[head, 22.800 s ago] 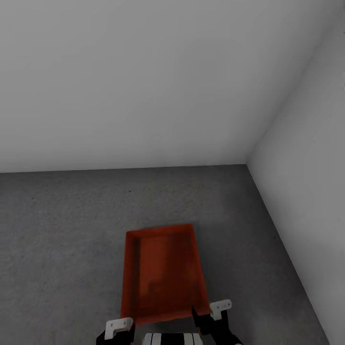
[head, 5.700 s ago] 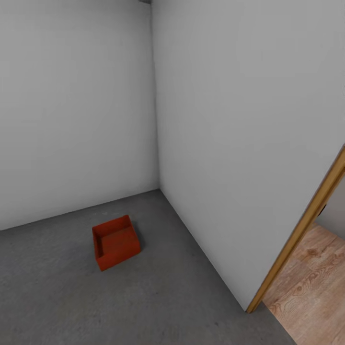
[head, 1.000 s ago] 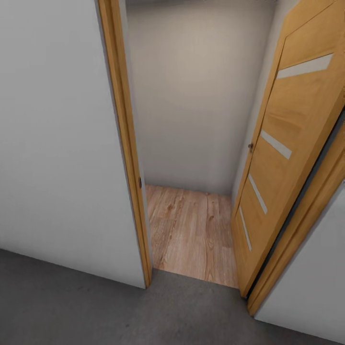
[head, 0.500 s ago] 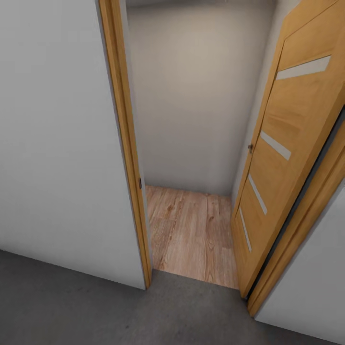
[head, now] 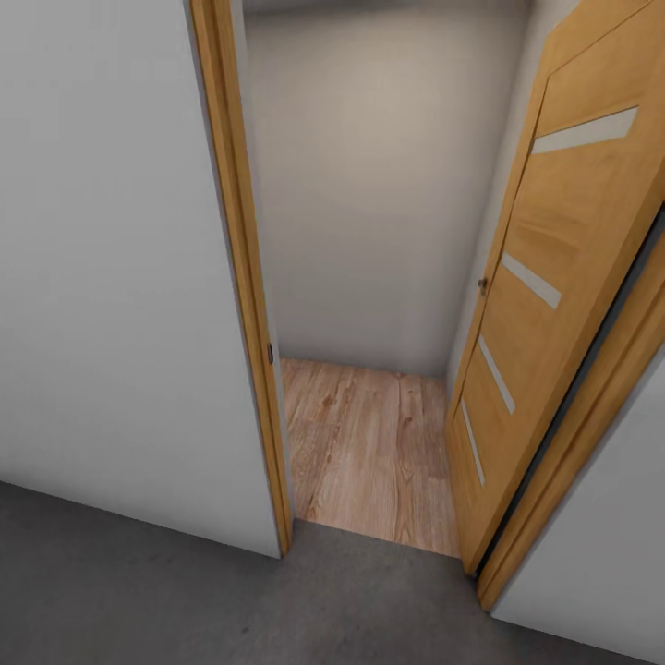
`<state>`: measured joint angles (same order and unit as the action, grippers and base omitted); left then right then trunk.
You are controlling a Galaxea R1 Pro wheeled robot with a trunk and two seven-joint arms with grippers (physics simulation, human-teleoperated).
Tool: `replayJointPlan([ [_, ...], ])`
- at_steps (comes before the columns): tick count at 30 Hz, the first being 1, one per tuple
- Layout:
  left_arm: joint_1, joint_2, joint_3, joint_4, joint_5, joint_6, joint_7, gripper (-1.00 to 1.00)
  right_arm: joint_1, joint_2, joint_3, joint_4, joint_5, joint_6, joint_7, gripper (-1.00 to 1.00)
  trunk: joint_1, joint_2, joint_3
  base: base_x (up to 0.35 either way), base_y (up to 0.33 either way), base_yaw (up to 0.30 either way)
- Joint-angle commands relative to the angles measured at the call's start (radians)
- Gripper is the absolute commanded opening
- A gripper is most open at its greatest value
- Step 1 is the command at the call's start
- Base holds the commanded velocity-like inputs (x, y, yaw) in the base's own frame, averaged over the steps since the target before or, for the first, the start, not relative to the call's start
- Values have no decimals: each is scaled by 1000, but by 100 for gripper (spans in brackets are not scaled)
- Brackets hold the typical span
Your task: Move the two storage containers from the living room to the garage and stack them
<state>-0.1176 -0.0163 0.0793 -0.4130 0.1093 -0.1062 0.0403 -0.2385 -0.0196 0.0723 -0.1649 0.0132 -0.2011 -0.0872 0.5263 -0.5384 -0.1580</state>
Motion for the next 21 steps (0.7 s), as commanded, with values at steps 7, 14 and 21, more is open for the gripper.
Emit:
replayJointPlan([
  [7, -1, -1, 2, 0, 9, -3, 0, 100, -1, 0, 7, 1, 1, -1, -6, 100, 0, -1, -2, 0, 0, -190],
  [14, -1, -1, 2, 0, 9, -3, 0, 100, -1, 0, 9, 1, 1, -1, -6, 100, 0, -1, 2, 0, 0, -48],
  [21, -1, -1, 2, 0, 9, -3, 0, 100, -1, 0, 9, 1, 1, -1, -6, 100, 0, -1, 10, 0, 0, -1],
])
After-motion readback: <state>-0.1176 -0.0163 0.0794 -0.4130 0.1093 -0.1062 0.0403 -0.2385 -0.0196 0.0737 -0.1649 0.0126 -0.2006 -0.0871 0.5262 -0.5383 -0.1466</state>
